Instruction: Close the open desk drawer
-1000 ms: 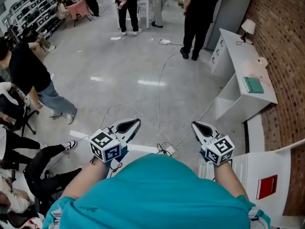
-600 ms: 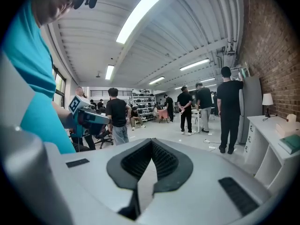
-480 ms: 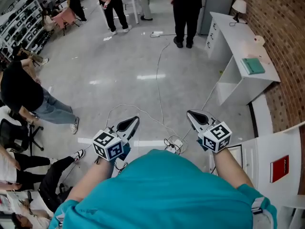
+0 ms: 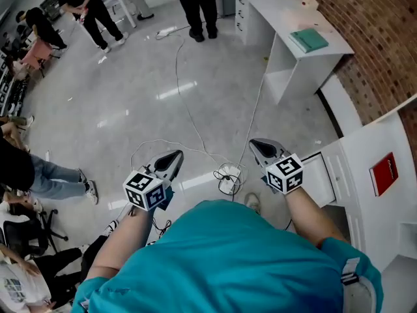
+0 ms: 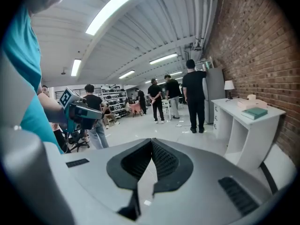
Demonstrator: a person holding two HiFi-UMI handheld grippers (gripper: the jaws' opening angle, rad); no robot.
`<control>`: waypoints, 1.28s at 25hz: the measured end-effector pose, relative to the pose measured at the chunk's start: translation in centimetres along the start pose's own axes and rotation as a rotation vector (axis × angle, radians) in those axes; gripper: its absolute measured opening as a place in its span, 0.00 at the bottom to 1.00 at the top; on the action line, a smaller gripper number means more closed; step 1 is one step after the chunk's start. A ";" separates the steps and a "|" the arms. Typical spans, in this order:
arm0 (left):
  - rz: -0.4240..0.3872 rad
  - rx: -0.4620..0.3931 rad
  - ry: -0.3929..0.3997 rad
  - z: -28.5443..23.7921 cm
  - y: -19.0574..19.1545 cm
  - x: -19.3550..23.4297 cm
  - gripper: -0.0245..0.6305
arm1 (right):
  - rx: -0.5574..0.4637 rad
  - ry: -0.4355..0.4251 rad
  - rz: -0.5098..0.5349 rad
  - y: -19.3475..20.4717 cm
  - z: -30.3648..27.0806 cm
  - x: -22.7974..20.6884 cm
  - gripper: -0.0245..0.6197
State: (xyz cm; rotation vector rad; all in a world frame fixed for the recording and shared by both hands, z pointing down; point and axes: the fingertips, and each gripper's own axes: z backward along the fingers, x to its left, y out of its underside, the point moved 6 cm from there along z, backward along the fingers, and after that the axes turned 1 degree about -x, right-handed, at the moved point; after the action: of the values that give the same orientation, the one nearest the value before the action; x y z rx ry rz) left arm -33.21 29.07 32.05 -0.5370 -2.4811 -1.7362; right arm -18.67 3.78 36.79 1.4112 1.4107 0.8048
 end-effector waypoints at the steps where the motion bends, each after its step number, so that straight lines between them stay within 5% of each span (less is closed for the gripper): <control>1: -0.006 0.021 0.021 -1.3 0.2 -0.5 0.06 | 0.007 0.028 -0.015 1.1 0.8 -0.9 0.07; 15: -0.230 0.366 0.365 -21.5 6.1 -11.7 0.06 | 0.130 0.402 -0.289 20.4 12.2 -10.4 0.07; 23: -0.378 0.563 0.576 -30.6 11.8 -19.2 0.06 | 0.194 0.584 -0.503 31.6 17.1 -11.2 0.07; 32: -0.518 0.753 0.706 -37.0 19.6 -24.0 0.06 | 0.271 0.722 -0.730 42.1 20.1 -10.5 0.07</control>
State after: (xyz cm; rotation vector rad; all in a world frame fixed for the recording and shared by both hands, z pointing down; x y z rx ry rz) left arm -9.76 -4.93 56.97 0.6947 -2.5106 -0.6971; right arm 13.62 -4.93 70.91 0.6667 2.4613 0.6602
